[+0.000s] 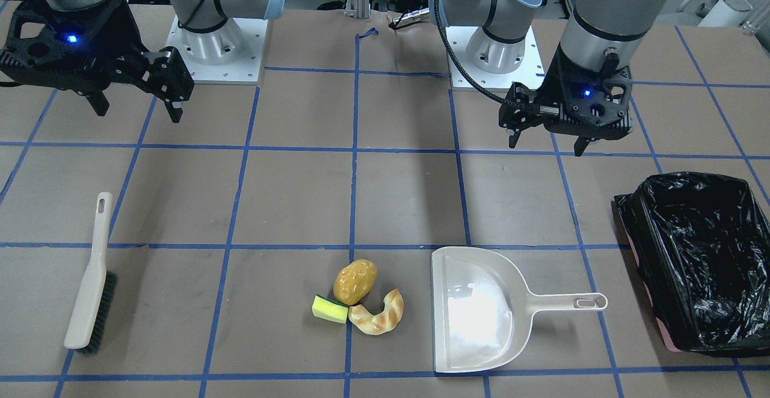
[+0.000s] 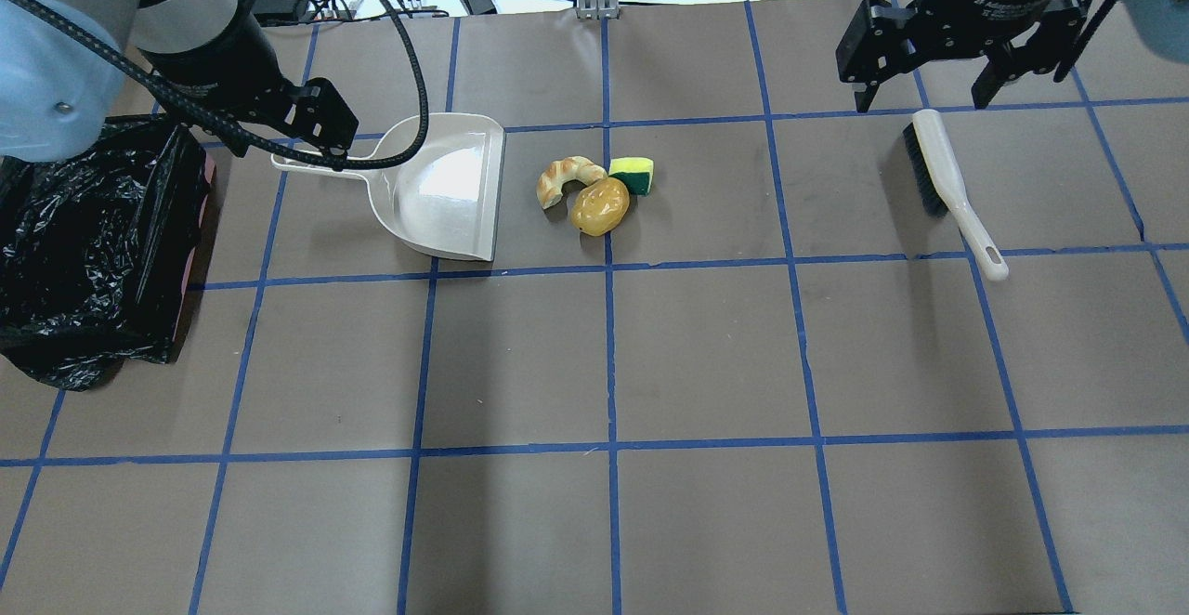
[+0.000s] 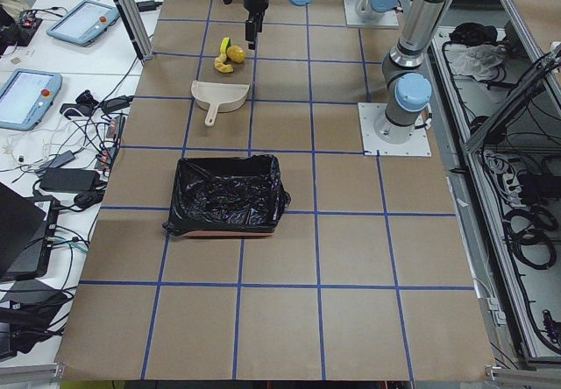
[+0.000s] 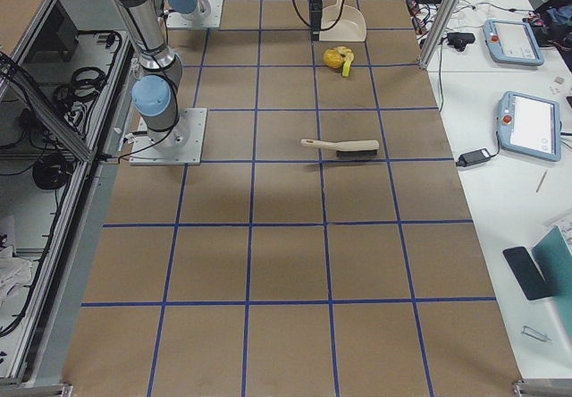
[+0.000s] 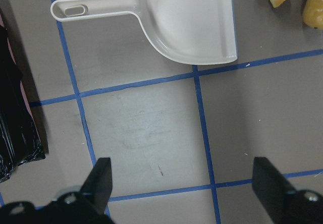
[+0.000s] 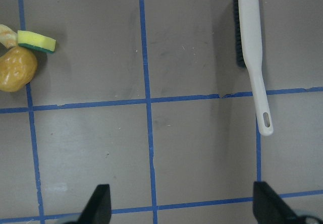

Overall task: Sweep and dump trash into bin
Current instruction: 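Lower the left gripper to the dustpan while the right descends to the brush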

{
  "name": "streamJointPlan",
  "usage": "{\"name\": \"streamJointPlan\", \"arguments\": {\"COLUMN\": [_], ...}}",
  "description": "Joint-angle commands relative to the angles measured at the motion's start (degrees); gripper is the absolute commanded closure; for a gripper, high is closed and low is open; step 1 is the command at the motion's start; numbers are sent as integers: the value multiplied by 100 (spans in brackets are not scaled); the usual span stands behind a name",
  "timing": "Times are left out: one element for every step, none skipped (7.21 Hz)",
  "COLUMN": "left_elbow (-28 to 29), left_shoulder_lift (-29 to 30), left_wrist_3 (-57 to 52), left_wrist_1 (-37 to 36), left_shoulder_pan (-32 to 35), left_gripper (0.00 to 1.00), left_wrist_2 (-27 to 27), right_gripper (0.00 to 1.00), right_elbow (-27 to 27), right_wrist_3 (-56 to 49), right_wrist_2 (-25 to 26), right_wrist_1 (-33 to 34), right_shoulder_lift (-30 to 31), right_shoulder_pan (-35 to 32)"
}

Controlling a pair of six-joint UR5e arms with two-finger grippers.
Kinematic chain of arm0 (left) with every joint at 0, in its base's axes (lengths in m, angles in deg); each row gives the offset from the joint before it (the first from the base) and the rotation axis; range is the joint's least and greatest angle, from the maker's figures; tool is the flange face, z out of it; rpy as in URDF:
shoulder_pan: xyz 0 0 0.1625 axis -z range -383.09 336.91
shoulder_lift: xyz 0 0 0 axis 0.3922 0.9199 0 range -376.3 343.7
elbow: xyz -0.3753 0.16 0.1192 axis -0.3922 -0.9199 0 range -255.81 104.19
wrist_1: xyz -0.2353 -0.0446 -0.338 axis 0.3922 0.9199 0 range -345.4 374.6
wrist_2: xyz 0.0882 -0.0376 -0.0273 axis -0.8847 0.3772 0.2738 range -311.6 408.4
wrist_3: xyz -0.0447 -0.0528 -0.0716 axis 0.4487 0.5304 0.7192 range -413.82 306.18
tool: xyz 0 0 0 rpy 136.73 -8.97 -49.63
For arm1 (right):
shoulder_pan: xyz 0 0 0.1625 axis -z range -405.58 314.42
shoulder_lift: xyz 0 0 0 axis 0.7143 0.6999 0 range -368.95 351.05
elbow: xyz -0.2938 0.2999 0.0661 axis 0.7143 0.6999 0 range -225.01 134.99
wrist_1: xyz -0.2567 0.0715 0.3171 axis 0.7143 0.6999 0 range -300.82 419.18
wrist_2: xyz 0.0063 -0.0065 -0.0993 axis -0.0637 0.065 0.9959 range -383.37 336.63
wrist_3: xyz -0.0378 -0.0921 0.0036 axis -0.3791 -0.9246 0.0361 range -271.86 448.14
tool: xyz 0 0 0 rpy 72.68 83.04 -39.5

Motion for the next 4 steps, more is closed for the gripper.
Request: {"name": "streamJointPlan", "arguments": {"left_elbow": [-1,-9,-9,-9], "left_shoulder_lift": [4,4,47,152], "left_wrist_3": [-52,-123,-576,-1590], "left_wrist_1": [-22,-13,-22,-22], "left_shoulder_pan": [6,6,-64,-160], "left_gripper": [0,0,0,0], "left_wrist_2": [16,-10,-10,-10], "right_gripper": [0,0,0,0], "right_elbow": [-202,-569,-1017,-1282], "right_wrist_3": [-135,-197,-728,-1255], "right_wrist_2": [65,73,73,73], "right_wrist_1": [74,379,870,1257], "right_shoulder_lift": [-88,-158,-220,-238], "right_shoulder_pan": [557,970,1218,1316]}}
